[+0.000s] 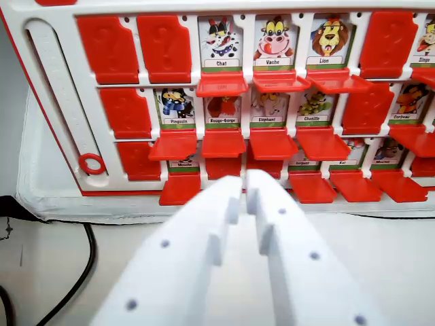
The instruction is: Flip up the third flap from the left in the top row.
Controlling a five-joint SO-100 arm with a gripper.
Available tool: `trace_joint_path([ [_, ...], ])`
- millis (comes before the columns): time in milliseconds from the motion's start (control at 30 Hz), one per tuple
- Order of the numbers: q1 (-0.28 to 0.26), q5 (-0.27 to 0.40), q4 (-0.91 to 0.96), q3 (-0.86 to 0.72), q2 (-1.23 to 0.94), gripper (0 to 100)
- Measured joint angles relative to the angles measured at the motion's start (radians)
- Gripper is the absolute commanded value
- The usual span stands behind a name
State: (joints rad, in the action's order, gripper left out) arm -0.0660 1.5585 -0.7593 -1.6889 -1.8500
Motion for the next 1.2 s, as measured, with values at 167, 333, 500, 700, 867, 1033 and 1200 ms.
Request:
trace_joint_path([
  [167, -0.021, -0.002, 0.064, 0.002, 0.137, 0],
  [333, -0.028, -0.002, 0.089, 0.086, 0.273, 0],
  [500, -0.028, -0.002, 0.1, 0.176, 0.374, 0],
  [700, -0.028, -0.002, 0.1, 0.252, 0.466, 0],
  [867, -0.028, -0.002, 0.1, 0.318, 0.523, 0],
  [1033, -0.028, -0.002, 0.1, 0.393, 0.584, 0],
  [1200, -0.02, 0.02, 0.1, 0.509, 0.652, 0],
])
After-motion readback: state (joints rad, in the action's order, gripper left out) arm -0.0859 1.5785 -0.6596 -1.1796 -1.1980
